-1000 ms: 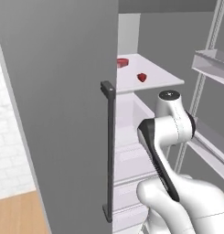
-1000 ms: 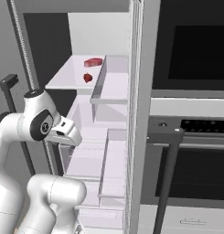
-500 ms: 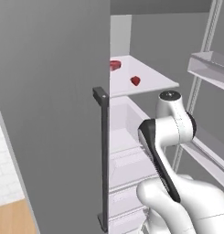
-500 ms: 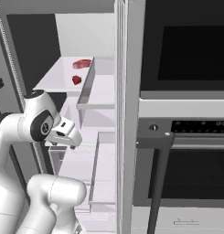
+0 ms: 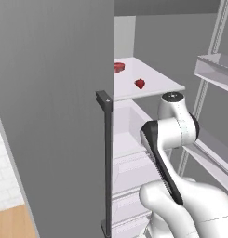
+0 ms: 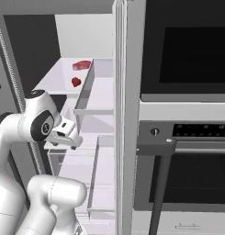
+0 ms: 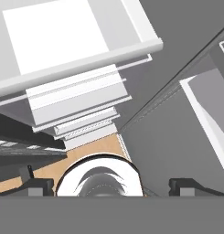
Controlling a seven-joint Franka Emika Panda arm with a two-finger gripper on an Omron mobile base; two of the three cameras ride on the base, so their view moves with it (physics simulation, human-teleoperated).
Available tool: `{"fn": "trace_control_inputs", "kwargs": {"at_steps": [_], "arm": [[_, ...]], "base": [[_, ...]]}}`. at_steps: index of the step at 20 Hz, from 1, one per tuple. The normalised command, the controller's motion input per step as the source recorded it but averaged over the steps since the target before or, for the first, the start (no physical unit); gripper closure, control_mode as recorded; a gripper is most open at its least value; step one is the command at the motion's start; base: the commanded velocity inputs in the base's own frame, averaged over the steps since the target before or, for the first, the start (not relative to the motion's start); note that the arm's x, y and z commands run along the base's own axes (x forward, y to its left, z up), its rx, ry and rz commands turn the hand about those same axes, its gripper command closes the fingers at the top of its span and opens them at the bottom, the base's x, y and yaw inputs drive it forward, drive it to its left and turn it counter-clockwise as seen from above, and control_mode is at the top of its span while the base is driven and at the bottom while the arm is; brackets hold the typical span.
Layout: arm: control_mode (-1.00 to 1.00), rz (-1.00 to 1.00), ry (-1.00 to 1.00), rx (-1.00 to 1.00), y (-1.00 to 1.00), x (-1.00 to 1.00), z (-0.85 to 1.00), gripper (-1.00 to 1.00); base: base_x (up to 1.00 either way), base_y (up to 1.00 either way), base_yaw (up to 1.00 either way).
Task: Take the strawberry from the fridge and place it on top of the pancake, located on the dining counter.
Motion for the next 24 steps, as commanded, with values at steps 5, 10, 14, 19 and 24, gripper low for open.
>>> {"fn": "trace_control_inputs", "kwargs": {"at_steps": [5, 10, 14, 19, 24], "arm": [[1.0, 0.0, 0.0, 0.0, 0.0, 0.0, 0.0, -1.0], [-1.0, 0.01, -0.12, 0.0, 0.0, 0.01, 0.1, -1.0], [-1.0, 0.1, -0.57, 0.03, 0.0, 0.21, 0.67, -1.0], [-1.0, 0.06, -0.47, 0.03, 0.06, 0.38, 0.87, -1.0], [-1.0, 0.07, -0.26, 0.0, 0.34, 0.39, 0.88, -1.0]], "base": [[0.0, 0.0, 0.0], [0.0, 0.0, 0.0], [0.0, 0.0, 0.0], [0.0, 0.0, 0.0], [0.0, 0.0, 0.0]]}}
